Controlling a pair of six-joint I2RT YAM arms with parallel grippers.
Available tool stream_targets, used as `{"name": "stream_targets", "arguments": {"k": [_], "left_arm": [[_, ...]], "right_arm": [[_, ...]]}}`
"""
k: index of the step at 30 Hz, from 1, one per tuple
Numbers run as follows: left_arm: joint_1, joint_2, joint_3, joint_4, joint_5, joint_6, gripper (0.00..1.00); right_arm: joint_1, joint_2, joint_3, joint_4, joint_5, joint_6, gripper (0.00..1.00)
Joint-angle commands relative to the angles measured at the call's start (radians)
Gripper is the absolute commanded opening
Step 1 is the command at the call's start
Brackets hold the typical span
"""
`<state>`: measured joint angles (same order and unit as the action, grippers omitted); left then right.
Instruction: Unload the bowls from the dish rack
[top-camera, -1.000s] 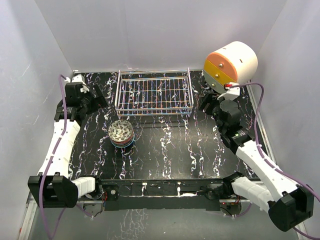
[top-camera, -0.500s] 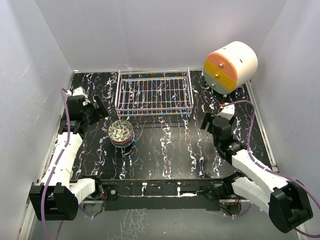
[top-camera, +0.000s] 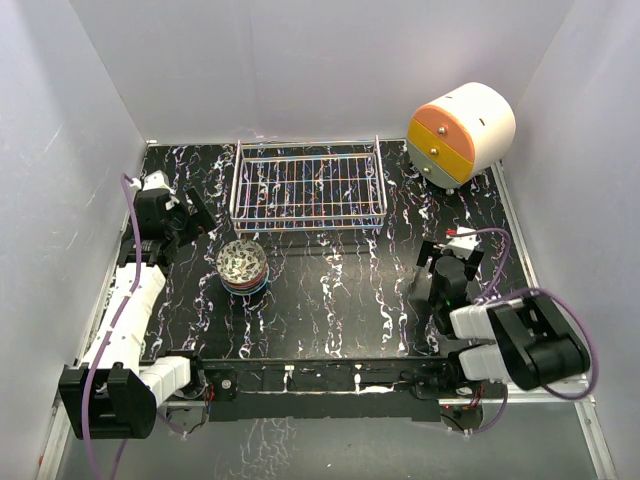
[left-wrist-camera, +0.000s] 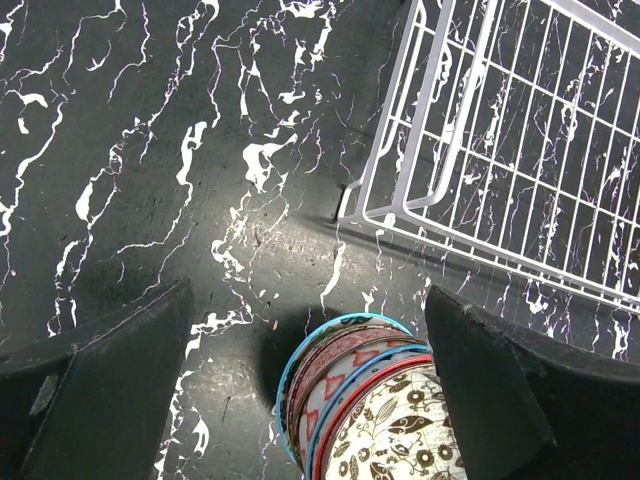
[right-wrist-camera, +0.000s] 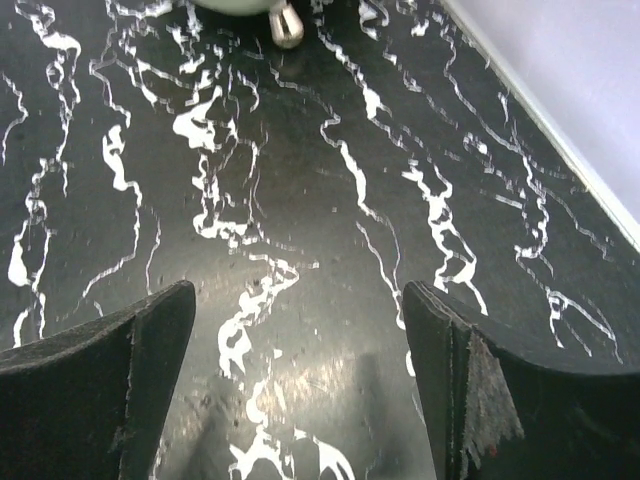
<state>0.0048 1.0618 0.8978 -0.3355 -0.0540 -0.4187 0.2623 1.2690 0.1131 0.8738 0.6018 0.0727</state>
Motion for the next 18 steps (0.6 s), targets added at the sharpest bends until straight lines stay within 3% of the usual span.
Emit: {"name": "stream_targets", "arguments": {"k": [1,5,10,15,18], "left_arm": [[0.005,-0.014,-0.01,0.022,-0.021,0.025,0.97],[0.005,-0.016,-0.023,0.041,-0.099,0.026,0.97],[0.006,-0.087,-0.204,0.246,-0.195,0.037,0.97],[0.004,-0.065,-0.375,0.475,-0.336,0.033,0.97],[0.005,-0.045,-0.437,0.624,-0.351,0.104,0.97]], "right_arm": [[-0.03,0.134,-0.026,0.464,-0.049,-0.086,0.91],[-0.063,0.285,-0.062,0.713,-0.15,-0.107,0.98],[-0.074,0.248,-0.032,0.574,-0.221,-0.096,0.98],[-0.084,0.262,-0.017,0.571,-0.236,-0.099,0.98],[-0.088,0.262,-0.009,0.555,-0.243,-0.097,0.98]]}}
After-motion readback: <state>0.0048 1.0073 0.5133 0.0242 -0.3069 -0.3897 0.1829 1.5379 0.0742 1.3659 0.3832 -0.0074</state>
